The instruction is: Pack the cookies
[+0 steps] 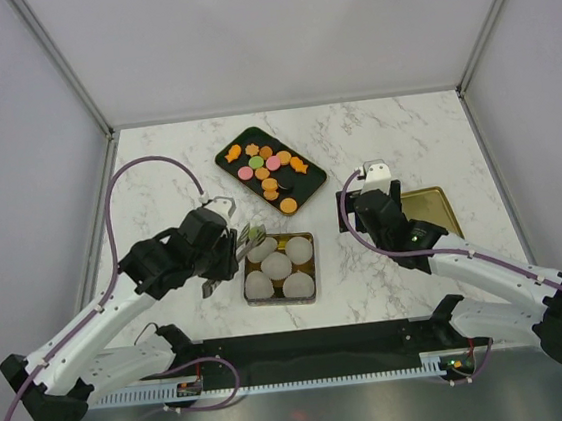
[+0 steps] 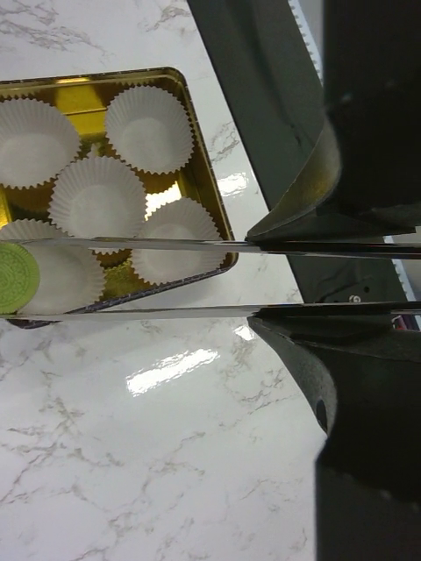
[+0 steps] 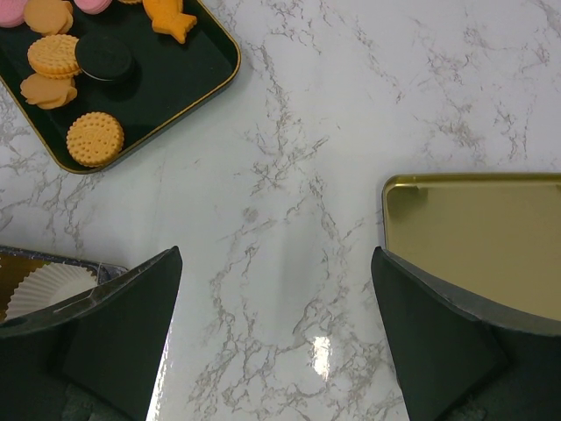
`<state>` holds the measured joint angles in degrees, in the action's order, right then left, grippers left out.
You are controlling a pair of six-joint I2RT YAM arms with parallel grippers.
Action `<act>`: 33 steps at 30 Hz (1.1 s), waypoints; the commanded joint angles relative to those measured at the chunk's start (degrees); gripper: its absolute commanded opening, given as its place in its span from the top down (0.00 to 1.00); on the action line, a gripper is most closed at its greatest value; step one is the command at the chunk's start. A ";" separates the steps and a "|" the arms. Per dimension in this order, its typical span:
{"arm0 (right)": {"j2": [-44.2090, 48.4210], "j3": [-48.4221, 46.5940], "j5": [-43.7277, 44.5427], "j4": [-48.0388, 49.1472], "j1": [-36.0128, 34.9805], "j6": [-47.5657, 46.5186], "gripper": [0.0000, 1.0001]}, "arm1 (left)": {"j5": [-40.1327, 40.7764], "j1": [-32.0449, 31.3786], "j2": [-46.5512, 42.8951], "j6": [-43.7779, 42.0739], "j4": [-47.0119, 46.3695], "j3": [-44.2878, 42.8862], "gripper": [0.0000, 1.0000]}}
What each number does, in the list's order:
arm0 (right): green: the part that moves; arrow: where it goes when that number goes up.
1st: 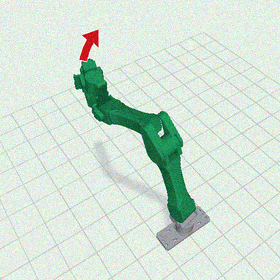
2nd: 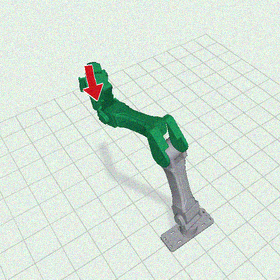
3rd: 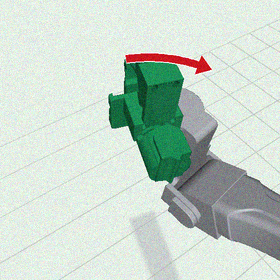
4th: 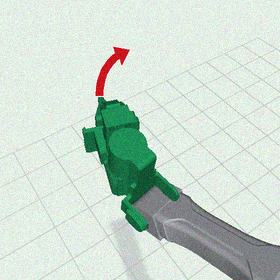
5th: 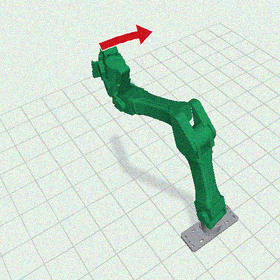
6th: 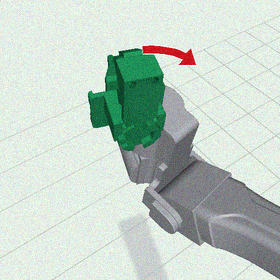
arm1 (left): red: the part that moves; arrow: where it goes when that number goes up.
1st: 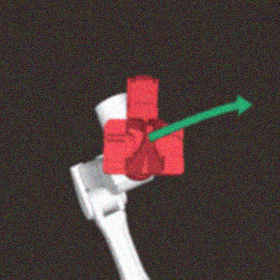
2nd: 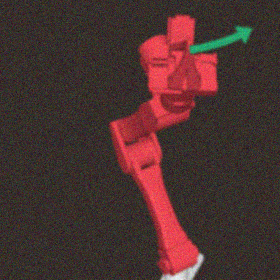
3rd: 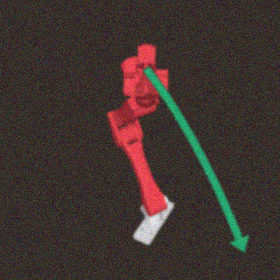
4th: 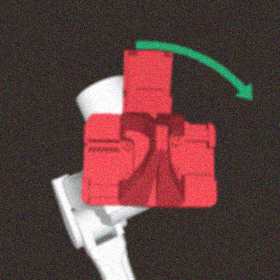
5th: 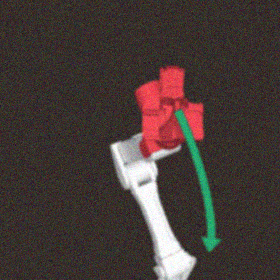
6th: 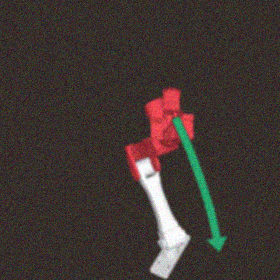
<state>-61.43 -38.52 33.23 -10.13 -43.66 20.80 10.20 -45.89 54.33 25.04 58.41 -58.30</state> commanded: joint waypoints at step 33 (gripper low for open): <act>1.14 -0.50 -0.45 1.69 -0.02 0.83 0.02 | 1.93 -3.51 -1.15 10.29 0.74 3.11 0.49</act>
<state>-61.32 -38.52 32.95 -9.93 -43.66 21.21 10.46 -49.12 53.84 33.34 59.81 -55.11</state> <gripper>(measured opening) 0.982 0.506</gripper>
